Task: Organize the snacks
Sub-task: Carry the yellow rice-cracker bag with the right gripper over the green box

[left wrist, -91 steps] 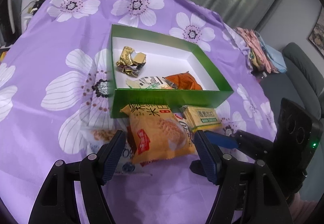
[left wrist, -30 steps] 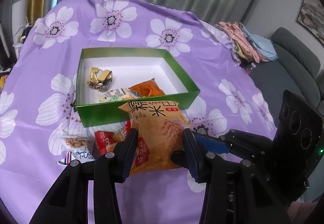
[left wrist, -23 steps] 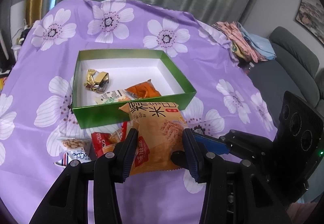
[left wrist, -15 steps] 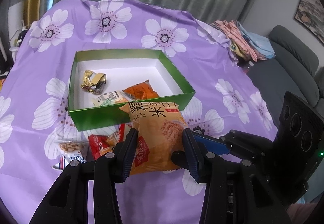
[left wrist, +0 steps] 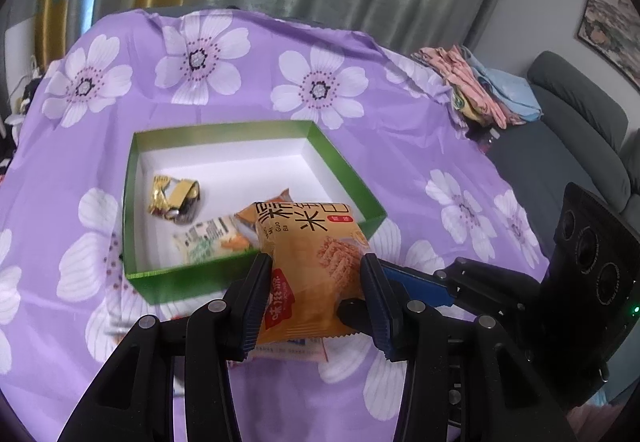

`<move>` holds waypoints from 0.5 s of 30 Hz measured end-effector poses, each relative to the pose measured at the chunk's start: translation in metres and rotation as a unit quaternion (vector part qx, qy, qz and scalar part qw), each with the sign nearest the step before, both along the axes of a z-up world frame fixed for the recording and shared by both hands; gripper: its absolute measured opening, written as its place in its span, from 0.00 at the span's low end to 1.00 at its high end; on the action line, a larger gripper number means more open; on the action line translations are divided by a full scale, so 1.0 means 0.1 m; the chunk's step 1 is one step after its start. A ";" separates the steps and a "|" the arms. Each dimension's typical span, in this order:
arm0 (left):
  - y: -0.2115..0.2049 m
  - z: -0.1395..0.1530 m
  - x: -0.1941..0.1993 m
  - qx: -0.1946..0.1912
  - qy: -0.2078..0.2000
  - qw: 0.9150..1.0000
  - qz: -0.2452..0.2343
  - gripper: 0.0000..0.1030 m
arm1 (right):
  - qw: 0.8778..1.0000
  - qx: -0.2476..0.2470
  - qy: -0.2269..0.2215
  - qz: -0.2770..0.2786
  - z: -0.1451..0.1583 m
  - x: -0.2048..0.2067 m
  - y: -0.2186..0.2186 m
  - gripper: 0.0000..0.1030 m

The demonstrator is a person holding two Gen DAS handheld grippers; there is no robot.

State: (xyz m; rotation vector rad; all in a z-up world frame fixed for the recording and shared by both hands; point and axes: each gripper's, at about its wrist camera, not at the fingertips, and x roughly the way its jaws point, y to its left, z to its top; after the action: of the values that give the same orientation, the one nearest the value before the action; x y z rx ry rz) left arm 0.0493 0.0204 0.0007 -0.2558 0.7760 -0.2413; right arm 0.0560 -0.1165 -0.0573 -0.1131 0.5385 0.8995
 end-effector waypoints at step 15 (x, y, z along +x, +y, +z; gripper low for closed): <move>0.25 -0.06 0.54 -0.003 0.000 1.000 0.013 0.44 | 1.000 -0.008 -0.006 -0.001 0.02 0.52 0.27 0.29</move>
State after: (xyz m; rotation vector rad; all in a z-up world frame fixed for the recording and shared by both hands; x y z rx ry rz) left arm 0.1028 0.0451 -0.0053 -0.2712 0.7707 -0.2195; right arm 0.1077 -0.0897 -0.0557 -0.1328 0.5345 0.8926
